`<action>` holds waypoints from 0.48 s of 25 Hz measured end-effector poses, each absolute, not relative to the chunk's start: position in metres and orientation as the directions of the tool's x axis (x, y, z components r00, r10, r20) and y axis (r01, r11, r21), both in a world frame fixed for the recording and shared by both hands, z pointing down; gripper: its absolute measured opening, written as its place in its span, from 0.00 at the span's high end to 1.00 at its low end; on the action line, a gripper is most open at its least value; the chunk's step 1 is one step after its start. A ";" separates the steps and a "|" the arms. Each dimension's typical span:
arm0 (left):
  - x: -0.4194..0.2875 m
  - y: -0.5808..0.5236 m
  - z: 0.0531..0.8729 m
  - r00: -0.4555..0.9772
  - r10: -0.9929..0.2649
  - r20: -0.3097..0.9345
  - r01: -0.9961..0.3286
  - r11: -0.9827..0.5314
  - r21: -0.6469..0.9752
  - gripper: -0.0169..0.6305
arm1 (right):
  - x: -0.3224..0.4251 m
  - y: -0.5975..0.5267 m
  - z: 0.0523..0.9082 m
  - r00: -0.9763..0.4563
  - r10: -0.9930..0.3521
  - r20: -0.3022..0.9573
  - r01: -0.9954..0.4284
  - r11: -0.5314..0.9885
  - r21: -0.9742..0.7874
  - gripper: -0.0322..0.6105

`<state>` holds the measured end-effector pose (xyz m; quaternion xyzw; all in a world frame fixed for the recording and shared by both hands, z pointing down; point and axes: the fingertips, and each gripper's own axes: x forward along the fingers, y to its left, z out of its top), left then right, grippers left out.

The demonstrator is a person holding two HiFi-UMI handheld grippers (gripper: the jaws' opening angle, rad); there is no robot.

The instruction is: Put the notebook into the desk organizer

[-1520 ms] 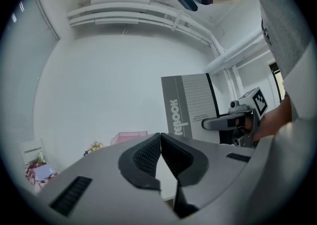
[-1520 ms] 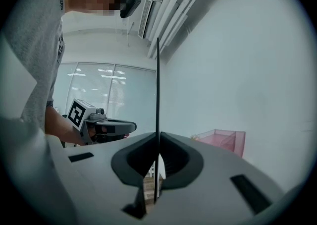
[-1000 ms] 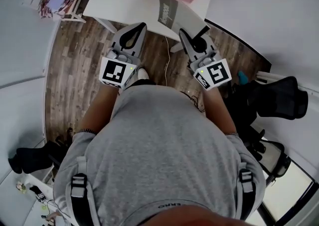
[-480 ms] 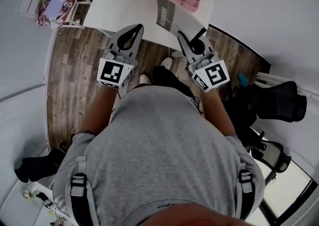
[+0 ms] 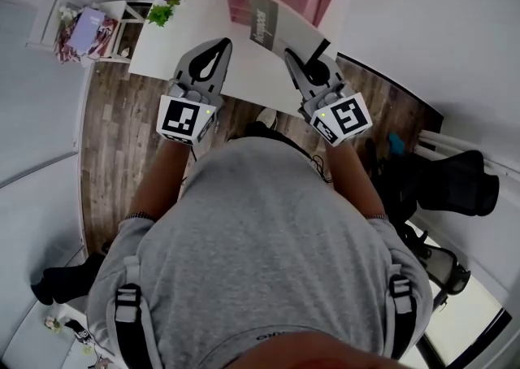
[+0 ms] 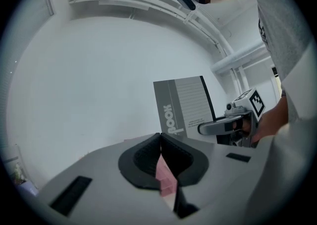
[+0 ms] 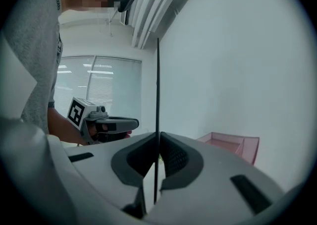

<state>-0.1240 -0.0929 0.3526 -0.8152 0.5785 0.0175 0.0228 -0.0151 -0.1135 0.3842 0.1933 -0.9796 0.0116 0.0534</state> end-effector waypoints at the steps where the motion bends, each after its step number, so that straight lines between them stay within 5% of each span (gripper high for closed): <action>1: -0.123 -0.103 0.352 0.329 -0.943 -0.053 -0.944 -0.329 -0.019 0.94 | -0.015 -0.123 0.385 -0.921 -0.374 0.110 -0.377 0.926 -0.010 0.92; 12: -0.113 -0.172 0.344 0.321 -0.946 -0.053 -0.946 -0.318 -0.055 0.94 | -0.013 -0.195 0.398 -0.928 -0.345 0.140 -0.359 0.929 -0.093 0.92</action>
